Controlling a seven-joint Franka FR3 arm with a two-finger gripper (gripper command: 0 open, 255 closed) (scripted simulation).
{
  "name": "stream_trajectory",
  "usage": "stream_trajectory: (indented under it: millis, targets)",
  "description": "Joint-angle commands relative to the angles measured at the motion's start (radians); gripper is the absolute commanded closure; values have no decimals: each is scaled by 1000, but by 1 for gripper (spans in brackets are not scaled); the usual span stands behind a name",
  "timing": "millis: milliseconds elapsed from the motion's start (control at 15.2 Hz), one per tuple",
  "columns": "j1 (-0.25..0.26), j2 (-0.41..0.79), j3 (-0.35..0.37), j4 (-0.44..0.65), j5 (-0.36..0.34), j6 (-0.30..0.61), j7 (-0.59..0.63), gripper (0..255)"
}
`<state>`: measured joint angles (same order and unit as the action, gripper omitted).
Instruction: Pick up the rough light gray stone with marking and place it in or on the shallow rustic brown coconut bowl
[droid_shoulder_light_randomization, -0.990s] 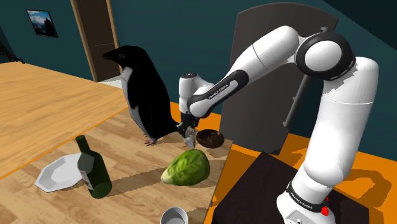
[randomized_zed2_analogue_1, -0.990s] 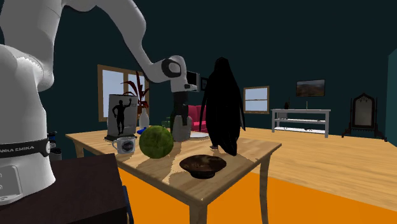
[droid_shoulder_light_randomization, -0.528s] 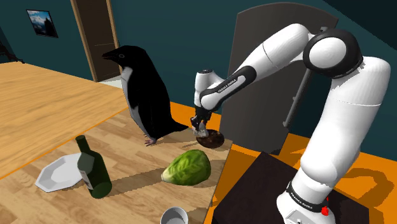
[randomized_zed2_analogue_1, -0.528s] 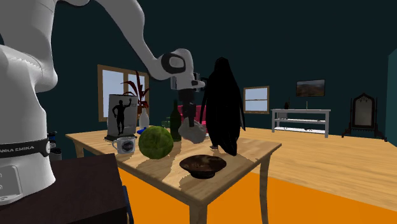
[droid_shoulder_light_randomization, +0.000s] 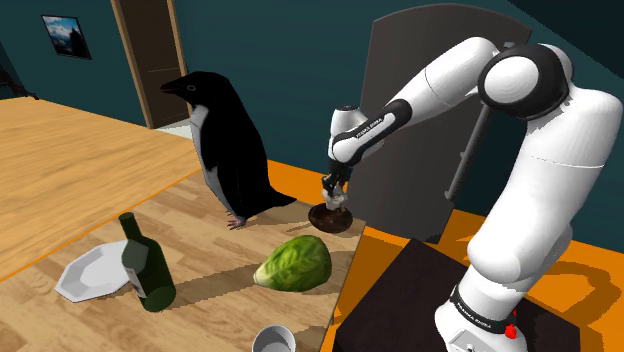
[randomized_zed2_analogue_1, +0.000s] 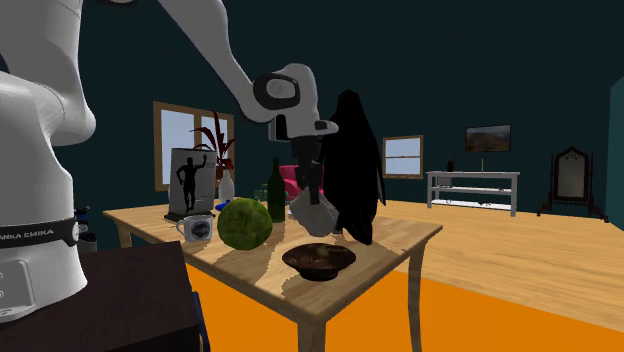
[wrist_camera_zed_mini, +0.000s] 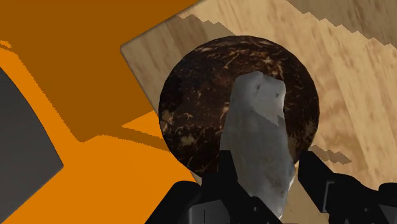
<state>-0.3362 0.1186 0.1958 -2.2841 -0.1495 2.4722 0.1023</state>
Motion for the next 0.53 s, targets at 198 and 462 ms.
stream_trajectory:
  millis: [198, 462]
  targets:
    - [-7, 44, -11, -7, -19, 51, -1, 255]
    - [-2, 87, -19, -14, -43, 100, 18, 255]
